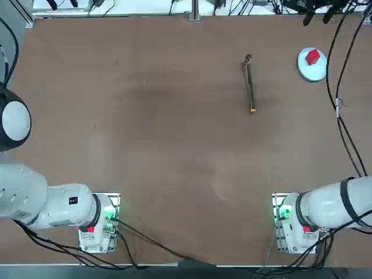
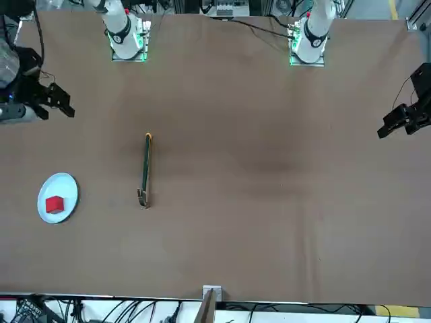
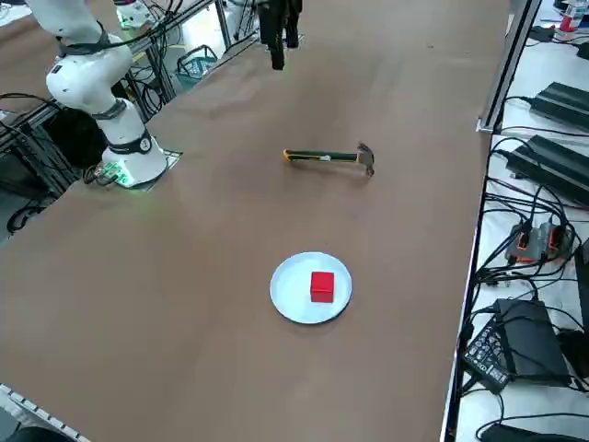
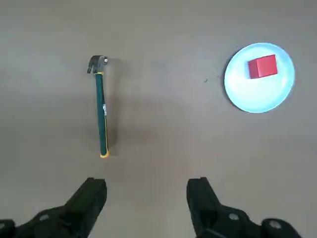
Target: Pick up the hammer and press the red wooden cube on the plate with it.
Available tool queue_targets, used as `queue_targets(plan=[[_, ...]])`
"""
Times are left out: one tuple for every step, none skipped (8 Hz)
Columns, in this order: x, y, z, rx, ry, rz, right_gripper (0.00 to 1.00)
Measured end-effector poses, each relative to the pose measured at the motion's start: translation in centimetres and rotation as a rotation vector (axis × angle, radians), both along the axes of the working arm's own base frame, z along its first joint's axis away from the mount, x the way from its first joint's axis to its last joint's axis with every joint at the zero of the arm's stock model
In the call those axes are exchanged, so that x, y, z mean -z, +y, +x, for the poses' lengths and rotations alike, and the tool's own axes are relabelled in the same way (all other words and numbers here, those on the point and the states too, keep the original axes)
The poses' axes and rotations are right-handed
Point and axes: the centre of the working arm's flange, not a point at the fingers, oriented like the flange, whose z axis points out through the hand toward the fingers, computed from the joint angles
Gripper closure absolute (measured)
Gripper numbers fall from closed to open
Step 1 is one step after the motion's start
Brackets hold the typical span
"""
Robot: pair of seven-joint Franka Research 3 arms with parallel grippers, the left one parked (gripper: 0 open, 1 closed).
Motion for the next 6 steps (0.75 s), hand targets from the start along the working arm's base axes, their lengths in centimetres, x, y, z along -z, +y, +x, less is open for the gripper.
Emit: queue_targets(plan=[[2.6,1.8,1.5,0.013,-0.012,0.020,0.00],[6.4,4.2,3.0,0.026,-0.030,0.037,0.00],[11.0,7.2,4.0,0.030,-0.046,0.037,0.00],[15.2,9.6,4.3,0.037,-0.050,0.034,0.00],[18.8,11.4,4.4,0.046,-0.052,0.031,0.00],[21.5,12.8,4.4,0.060,-0.066,0.030,0.00]])
